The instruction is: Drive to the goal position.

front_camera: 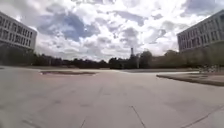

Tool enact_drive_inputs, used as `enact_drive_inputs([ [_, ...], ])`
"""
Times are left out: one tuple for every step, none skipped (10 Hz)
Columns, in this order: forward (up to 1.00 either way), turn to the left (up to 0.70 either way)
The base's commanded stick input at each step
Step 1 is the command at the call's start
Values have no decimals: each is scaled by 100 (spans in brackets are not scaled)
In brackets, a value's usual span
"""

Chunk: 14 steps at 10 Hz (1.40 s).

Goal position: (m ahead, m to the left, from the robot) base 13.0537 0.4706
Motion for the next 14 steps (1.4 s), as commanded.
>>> enact_drive_inputs([
  [100,-24],
  [100,-24],
  [100,-24],
  [100,-24],
  [100,-24],
  [100,-24],
  [100,-24],
  [100,-24],
  [100,-24],
  [100,-24],
  [100,-24],
  [100,-24],
  [100,-24],
  [100,-24],
])
